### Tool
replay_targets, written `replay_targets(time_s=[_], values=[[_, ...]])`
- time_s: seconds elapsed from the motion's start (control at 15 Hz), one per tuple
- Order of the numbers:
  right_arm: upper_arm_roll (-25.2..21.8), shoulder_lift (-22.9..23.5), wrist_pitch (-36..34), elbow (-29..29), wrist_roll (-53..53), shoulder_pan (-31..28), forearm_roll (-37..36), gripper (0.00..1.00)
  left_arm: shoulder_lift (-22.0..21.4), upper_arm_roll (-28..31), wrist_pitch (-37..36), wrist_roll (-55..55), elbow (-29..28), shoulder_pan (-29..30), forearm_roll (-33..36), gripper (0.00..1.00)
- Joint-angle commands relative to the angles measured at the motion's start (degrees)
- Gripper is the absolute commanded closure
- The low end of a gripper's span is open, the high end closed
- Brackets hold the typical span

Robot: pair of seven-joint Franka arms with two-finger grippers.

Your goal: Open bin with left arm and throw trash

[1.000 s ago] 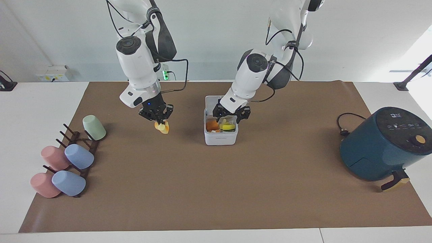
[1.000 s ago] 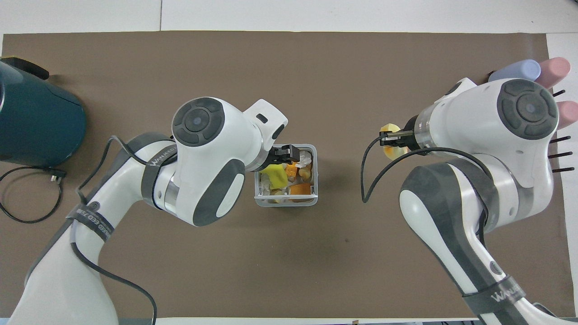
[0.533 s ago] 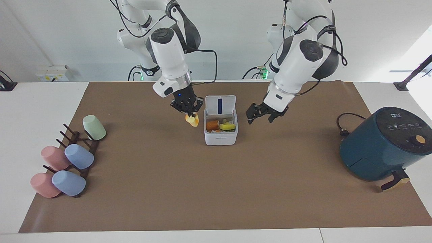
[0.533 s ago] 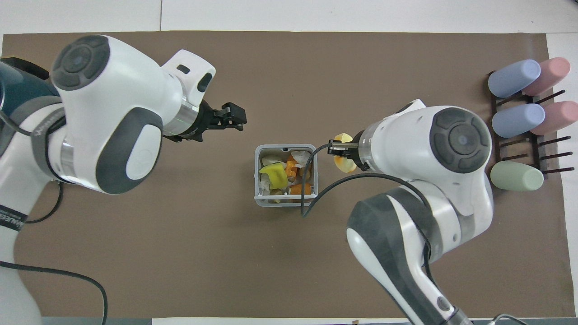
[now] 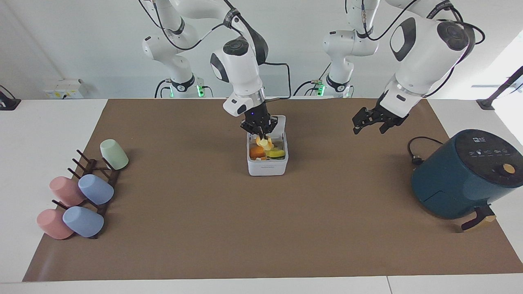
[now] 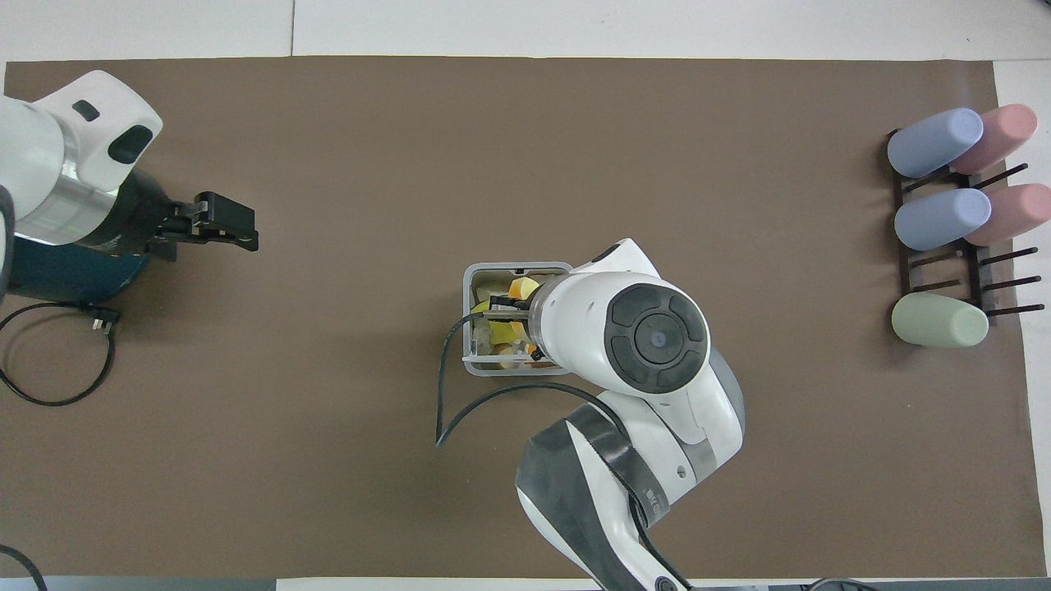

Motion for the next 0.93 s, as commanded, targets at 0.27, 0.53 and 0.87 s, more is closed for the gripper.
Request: replay_targets(time_s=[0.27,0.53,0.87], values=[[-0.23,-0.82,-0.53,-0.48,-0.14,0.19,0.99,0.0,-6.13,-0.6,-8.65,5.71,-2.17,1.34,4.54,0.0],[-0.23,-0.9,-3.51,0.22,-0.4,0.19,0.47,0.0,-6.31,-0.52,-9.98,5.8,-0.77,1.34,4.54,0.0],[-0.84,-2.22,-6.24,1.35,-6.71,-6.29,-3.4,0.0,-4.91,-0.6,-9.8,5.71,1.69,2.22,4.19,0.0]])
